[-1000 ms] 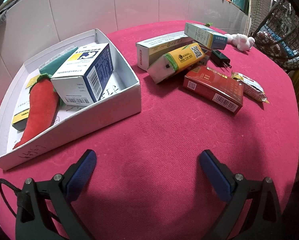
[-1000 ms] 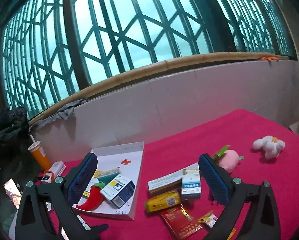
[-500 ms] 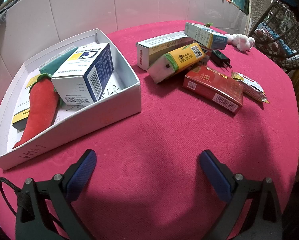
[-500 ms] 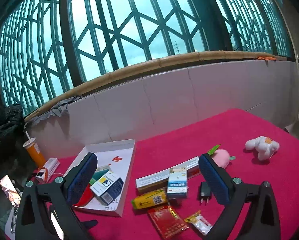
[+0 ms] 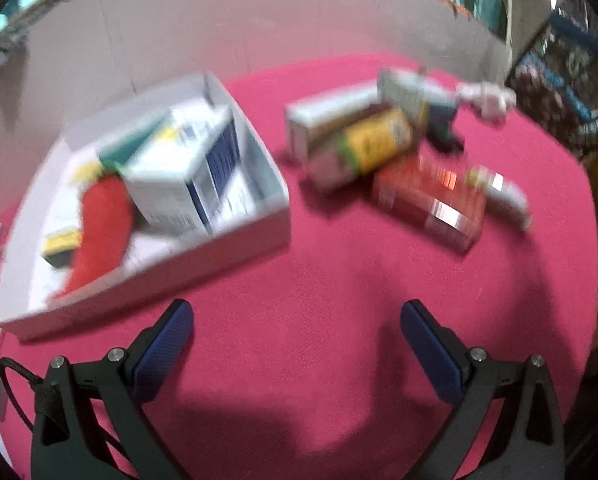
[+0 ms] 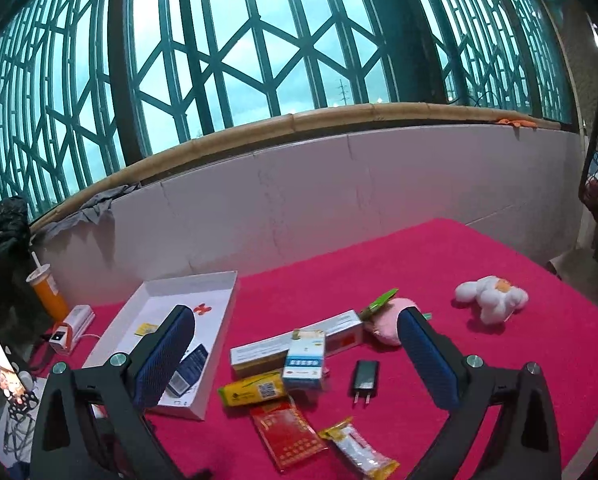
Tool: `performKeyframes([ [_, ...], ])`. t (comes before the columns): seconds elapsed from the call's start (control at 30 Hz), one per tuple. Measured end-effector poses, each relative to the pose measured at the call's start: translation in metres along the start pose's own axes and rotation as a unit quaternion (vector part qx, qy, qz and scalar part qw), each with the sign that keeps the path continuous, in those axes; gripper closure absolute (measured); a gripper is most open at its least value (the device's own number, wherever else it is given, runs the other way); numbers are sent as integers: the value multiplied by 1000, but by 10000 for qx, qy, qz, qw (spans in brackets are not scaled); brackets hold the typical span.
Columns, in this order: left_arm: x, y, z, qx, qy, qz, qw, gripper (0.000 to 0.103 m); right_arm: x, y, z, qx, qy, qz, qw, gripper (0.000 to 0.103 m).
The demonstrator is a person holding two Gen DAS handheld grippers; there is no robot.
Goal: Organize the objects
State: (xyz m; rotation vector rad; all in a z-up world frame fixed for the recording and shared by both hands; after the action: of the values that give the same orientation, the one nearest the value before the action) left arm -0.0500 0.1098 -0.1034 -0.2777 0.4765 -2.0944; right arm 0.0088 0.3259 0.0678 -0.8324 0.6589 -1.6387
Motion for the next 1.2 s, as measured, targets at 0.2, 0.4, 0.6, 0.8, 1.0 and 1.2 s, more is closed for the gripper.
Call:
performKeyframes([
  [0.2,-2,-39,73,-1085,-20,87,9941,0,-13,-17,11,-148,16,-37,9999,0],
  [0.4,28,-57,95,-1467,718,1050,9810,0,-40,-21,29,-292,196,-277,9990,0],
  [0.6,43,-48,71,-1151,719,1264,9826,0,-68,-10,23,-45,291,-557,9980,0],
  [0.8,-1,-49,41,-712,703,170,9948,0,-89,3,11,277,224,-822,9960,0],
  [1.0,-29,-67,16,-483,463,-885,9938,1,-84,3,-25,876,-180,-726,9933,0],
  [1.2,-29,-63,9,-385,370,-1073,9928,5,-44,0,-88,1604,-542,-248,9852,4],
])
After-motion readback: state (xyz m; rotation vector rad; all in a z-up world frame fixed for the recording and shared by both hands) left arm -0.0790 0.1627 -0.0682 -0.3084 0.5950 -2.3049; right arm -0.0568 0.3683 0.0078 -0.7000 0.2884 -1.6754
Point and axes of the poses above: each gripper's, at about its wrist camera, not at the fingertips, and z roughly against the way its jaws point, x to its left, y to its underside, the point moved 2 cm from there along -z, roughly the way its jaws point, and after that the axes turned 14 degrees about x, right-handed, at the moved point
